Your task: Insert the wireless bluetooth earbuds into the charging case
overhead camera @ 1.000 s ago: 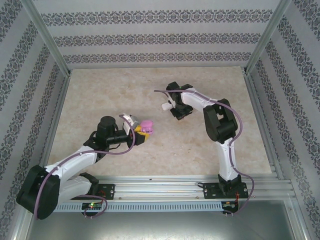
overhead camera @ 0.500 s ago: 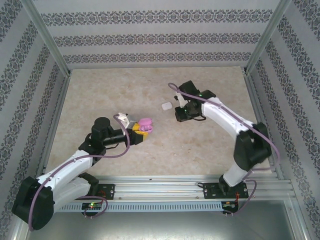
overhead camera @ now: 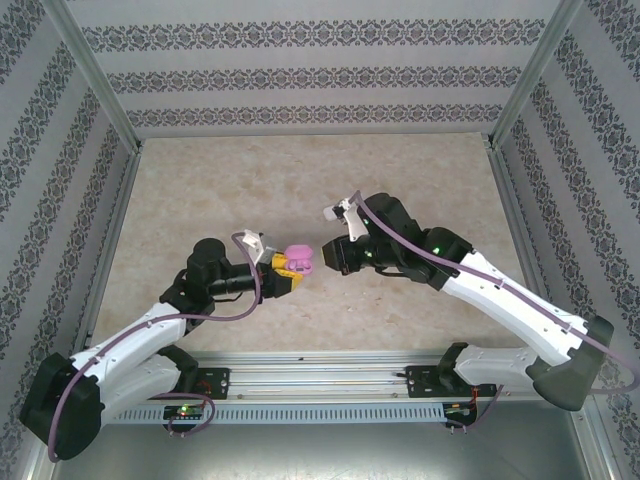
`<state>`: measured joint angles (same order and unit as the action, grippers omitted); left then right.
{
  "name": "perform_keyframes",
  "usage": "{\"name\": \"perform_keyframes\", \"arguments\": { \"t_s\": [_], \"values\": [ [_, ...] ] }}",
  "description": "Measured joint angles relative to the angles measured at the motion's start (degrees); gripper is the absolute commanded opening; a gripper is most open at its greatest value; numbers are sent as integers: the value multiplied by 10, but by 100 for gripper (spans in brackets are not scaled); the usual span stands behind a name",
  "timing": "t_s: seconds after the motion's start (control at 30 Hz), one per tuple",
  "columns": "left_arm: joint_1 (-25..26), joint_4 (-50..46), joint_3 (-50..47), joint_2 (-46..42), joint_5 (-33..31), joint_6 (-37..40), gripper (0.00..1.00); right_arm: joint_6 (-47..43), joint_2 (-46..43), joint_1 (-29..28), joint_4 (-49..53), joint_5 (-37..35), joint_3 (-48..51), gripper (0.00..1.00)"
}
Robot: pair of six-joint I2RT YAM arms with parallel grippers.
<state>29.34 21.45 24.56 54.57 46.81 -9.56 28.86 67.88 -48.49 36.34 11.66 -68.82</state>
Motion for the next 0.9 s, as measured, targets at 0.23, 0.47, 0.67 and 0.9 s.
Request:
{"name": "perform_keyframes", "arguments": {
  "t_s": [0.23, 0.47, 0.67, 0.9],
  "values": [
    [7, 0, 5, 9, 1, 0, 22, 30, 18, -30, -19, 0, 0, 19],
    [10, 5, 10, 16, 1, -1, 23, 40, 34, -38, -24, 0, 0, 19],
    [14, 5, 10, 20, 1, -2, 23, 40, 51, -38, -24, 0, 0, 19],
    [14, 5, 11, 25, 1, -2, 23, 40, 61, -38, -23, 0, 0, 20]
  ]
}}
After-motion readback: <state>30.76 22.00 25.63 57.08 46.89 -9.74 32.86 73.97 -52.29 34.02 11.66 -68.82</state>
